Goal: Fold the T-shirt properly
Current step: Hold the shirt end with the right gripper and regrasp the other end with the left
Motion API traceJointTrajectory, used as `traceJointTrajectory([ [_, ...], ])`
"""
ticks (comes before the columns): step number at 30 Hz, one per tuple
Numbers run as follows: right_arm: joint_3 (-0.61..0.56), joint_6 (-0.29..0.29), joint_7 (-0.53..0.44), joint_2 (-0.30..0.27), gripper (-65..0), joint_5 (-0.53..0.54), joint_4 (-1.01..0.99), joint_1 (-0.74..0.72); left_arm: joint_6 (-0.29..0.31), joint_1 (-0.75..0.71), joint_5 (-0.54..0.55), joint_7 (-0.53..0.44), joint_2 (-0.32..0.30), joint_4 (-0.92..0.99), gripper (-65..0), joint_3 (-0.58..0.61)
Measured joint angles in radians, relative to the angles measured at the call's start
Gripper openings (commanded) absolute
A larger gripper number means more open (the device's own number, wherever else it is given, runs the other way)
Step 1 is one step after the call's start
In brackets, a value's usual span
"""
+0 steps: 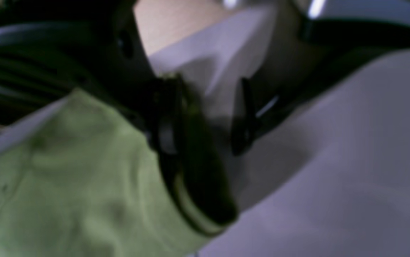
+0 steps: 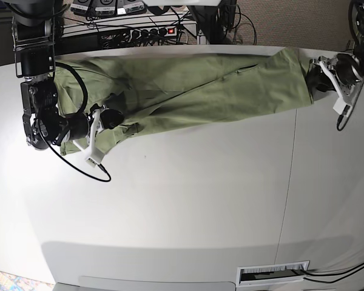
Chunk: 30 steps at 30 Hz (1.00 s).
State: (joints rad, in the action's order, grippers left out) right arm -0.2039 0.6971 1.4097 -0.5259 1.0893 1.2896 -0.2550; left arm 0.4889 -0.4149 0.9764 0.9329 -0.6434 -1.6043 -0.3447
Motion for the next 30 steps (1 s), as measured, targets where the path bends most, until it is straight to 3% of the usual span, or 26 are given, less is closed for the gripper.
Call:
traceJointTrajectory([
  [2, 0.0, 0.0, 0.0, 0.0, -56.9, -0.002, 0.0, 0.0, 0.036, -0.001, 0.075, 0.009, 0.001, 0.031, -40.1, 0.0],
  [7, 0.0, 0.0, 0.0, 0.0, -56.9, -0.002, 0.0, 0.0, 0.062, -0.003, 0.189, 0.081, 0.002, 0.046, -42.1, 0.001],
  [11, 0.0, 0.0, 0.0, 0.0, -56.9, -0.003, 0.0, 0.0, 0.062, -0.003, 0.194, 0.063, 0.003, 0.047, -65.0, 0.002],
  [16, -0.011, 0.0, -0.002, -0.002, -58.8, -0.002, 0.0, 0.0, 0.101, 0.053, 0.202, 0.056, 0.005, 0.048, -65.0, 0.002],
  [20, -0.098, 0.0, -0.02, -0.003, -60.5, 0.005, 0.002, -0.004, 0.129, 0.106, 0.333, 0.172, 0.003, 0.013, -65.0, 0.002],
  [23, -0.174, 0.007, -0.038, -0.006, -60.6, -0.061, 0.015, -0.021, 0.167, 0.102, 0.418, 0.23, 0.004, -0.033, -65.0, 0.002],
  [27, -0.216, 0.009, -0.057, -0.009, -60.6, -0.101, 0.021, -0.031, 0.192, 0.103, 0.465, 0.238, 0.01, -0.114, -65.0, 0.002],
  [30, -0.216, 0.01, -0.061, -0.008, -60.6, -0.101, 0.021, -0.031, 0.202, 0.103, 0.474, 0.241, 0.049, -0.191, -65.0, 0.002],
])
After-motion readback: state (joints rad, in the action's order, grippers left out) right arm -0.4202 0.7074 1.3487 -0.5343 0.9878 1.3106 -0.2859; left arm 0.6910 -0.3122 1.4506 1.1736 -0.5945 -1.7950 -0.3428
